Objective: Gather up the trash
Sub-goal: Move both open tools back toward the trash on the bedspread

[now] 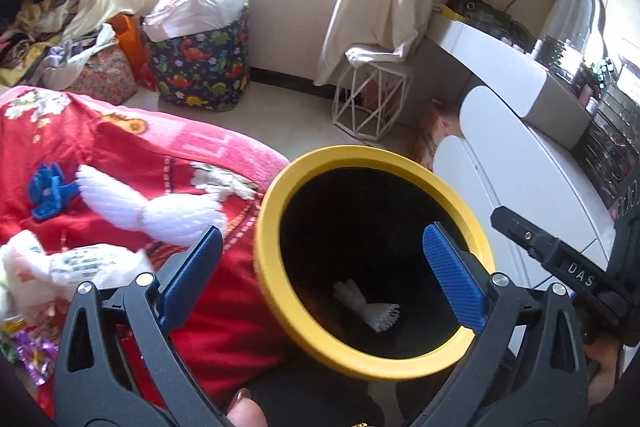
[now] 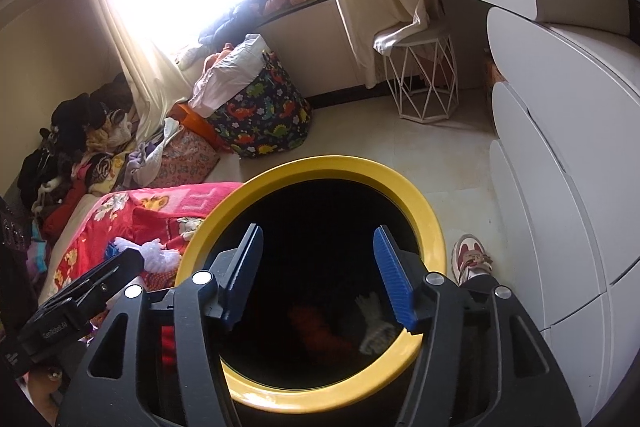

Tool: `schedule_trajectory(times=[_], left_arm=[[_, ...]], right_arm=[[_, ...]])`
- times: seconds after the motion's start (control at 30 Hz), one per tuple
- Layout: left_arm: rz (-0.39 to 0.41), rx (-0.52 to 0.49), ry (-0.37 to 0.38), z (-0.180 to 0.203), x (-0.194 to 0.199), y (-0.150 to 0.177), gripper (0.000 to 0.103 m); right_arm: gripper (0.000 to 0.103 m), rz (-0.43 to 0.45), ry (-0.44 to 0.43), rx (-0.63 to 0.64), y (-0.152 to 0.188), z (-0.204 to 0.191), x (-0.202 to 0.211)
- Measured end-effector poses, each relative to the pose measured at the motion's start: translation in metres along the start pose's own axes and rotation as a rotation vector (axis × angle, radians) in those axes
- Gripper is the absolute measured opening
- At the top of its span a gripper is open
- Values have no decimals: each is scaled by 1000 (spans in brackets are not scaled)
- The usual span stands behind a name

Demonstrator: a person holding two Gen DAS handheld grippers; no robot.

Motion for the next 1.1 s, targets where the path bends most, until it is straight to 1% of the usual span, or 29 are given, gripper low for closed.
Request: schedule_trajectory(times=[0.07,0.3,0.77,1.1], left_arm=[[10,-3,-22,-3,6,1,92],[50,4,-59,-19,35,4,92],[146,45,-120,-56,84,0,92],[181,82,-157,-81,105,-4,92]], right_arm=[[60,6,-8,7,0,-4,2],[64,25,-37,42,-1,-24,9],[66,60,-130,139,0,-78,24],[68,74,-193,207,3,-110,32]])
Point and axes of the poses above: each gripper's, at about its wrist camera, not at the fingertips, and x roughly against the way its jaws point, z to its right, y to its underside, the point moved 2 cm from there along -x, roughly the way its jaws point, and after that the axes turned 7 degrees about x, right-handed, at the moved point
